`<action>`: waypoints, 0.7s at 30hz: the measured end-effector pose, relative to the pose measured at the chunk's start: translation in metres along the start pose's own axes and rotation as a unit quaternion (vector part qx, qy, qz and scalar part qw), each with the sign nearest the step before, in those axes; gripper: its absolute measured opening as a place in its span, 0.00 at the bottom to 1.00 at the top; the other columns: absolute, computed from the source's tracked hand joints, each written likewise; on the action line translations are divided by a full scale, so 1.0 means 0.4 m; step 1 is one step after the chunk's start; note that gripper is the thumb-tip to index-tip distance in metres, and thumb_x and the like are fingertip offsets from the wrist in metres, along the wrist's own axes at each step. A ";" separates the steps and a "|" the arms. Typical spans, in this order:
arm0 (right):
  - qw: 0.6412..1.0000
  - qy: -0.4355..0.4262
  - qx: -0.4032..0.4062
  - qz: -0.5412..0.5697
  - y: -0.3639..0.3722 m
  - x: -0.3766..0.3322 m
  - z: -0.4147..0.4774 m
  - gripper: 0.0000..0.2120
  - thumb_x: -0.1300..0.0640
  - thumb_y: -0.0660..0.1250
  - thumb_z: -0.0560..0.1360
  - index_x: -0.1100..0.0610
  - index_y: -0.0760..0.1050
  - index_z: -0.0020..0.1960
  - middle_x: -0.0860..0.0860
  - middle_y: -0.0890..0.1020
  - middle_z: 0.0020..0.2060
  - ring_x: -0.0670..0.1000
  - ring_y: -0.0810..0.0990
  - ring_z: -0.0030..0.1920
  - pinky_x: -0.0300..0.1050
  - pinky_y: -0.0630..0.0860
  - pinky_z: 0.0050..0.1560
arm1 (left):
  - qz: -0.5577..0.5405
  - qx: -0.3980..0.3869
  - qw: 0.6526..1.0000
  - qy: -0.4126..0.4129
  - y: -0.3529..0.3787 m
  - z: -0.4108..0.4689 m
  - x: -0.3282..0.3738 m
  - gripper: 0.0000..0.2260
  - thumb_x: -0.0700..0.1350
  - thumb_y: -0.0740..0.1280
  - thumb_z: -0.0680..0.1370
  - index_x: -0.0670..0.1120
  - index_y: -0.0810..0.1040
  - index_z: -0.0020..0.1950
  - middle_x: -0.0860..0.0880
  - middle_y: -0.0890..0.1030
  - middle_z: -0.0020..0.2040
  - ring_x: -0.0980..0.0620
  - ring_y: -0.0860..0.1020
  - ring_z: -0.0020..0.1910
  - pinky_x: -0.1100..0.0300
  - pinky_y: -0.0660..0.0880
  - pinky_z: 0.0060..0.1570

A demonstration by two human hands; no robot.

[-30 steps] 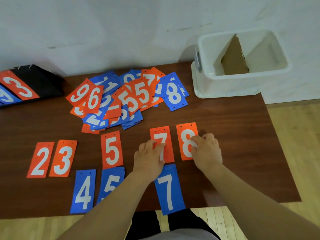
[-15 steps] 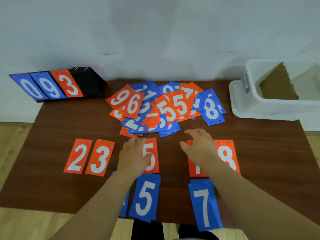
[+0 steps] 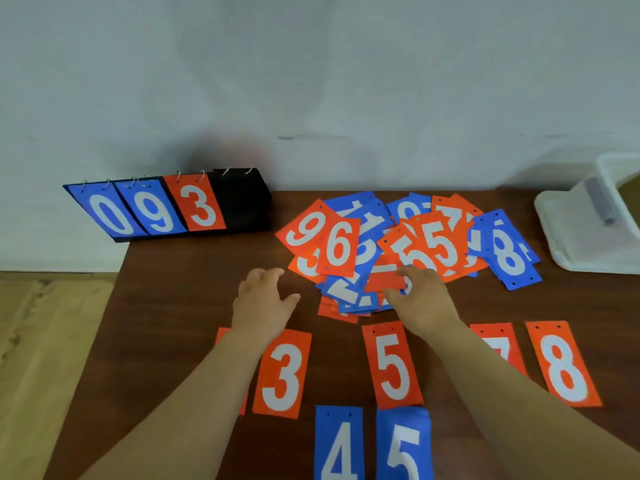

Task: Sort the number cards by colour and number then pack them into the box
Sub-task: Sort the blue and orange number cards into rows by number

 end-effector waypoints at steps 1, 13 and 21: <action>1.000 0.009 0.001 0.001 0.009 -0.008 0.011 0.25 0.49 0.70 0.77 0.52 0.72 0.72 0.55 0.71 0.70 0.56 0.72 0.69 0.52 0.73 0.64 | -0.007 0.000 1.000 0.005 -0.002 0.025 0.000 0.28 0.58 0.70 0.78 0.56 0.67 0.76 0.48 0.66 0.75 0.45 0.67 0.73 0.46 0.73 0.66; 0.996 0.026 0.054 -0.072 0.233 -0.222 0.201 0.27 0.43 0.69 0.76 0.45 0.67 0.73 0.54 0.67 0.66 0.58 0.73 0.63 0.52 0.76 0.62 | 0.025 0.019 0.994 0.107 0.027 0.342 0.071 0.26 0.55 0.67 0.80 0.55 0.64 0.77 0.48 0.65 0.74 0.44 0.65 0.72 0.46 0.69 0.70; 0.997 0.066 0.042 0.019 0.212 -0.210 0.230 0.23 0.54 0.69 0.79 0.46 0.70 0.72 0.52 0.71 0.67 0.54 0.78 0.61 0.48 0.80 0.58 | -0.042 -0.039 0.997 0.051 0.031 0.373 0.068 0.24 0.48 0.70 0.79 0.59 0.70 0.74 0.49 0.66 0.71 0.44 0.71 0.67 0.51 0.76 0.63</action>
Point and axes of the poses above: each hand's wrist, its own z-axis towards the middle knuckle, its own y-axis out of the palm, x = y × z, the point moved 1 cm from there along z, towards the middle knuckle
